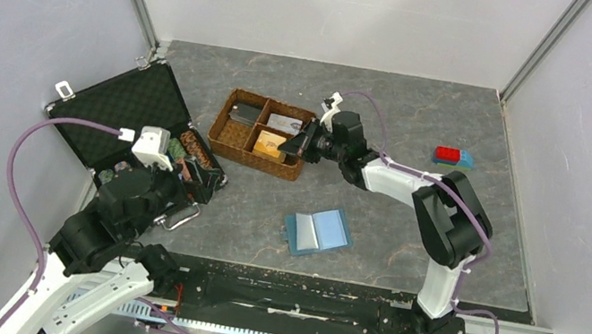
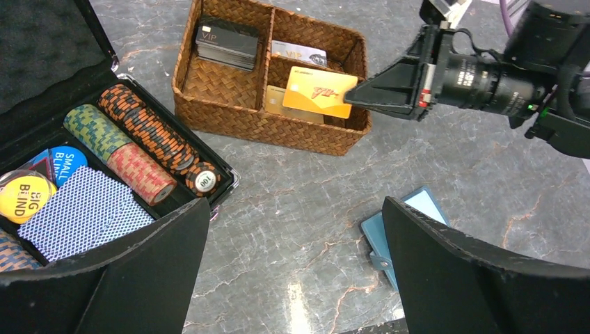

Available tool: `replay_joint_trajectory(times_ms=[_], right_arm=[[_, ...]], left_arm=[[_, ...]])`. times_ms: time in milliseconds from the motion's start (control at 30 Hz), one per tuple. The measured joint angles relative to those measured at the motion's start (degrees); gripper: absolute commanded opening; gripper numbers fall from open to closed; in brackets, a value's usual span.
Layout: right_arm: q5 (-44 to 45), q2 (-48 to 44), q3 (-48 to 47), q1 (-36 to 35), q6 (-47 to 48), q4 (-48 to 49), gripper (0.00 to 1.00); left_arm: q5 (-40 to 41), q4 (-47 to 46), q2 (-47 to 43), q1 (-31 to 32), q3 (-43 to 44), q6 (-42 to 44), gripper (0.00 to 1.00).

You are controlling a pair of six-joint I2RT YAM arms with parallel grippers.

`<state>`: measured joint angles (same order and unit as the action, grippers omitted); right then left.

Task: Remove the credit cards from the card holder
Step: Place the credit card in the storage box.

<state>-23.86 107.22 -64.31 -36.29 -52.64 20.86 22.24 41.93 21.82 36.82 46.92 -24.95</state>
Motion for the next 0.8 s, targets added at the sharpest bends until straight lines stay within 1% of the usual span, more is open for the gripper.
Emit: replay_joint_trajectory(times_ms=[167, 367, 800], right_arm=[[2.5, 4.6, -4.8, -0.3, 0.3, -4.0, 0.0], [3.5, 8.5, -9.1, -0.3, 0.1, -6.0, 0.0], [4.7, 13.6, -13.9, -0.5, -0.3, -8.6, 0.0]], left_arm=[[0.0, 0.0, 0.3, 0.0, 0.0, 0.0, 1.0], [0.0, 0.0, 0.3, 0.0, 0.0, 0.0, 1.0], [0.1, 0.0, 0.3, 0.0, 0.0, 0.1, 1.0]])
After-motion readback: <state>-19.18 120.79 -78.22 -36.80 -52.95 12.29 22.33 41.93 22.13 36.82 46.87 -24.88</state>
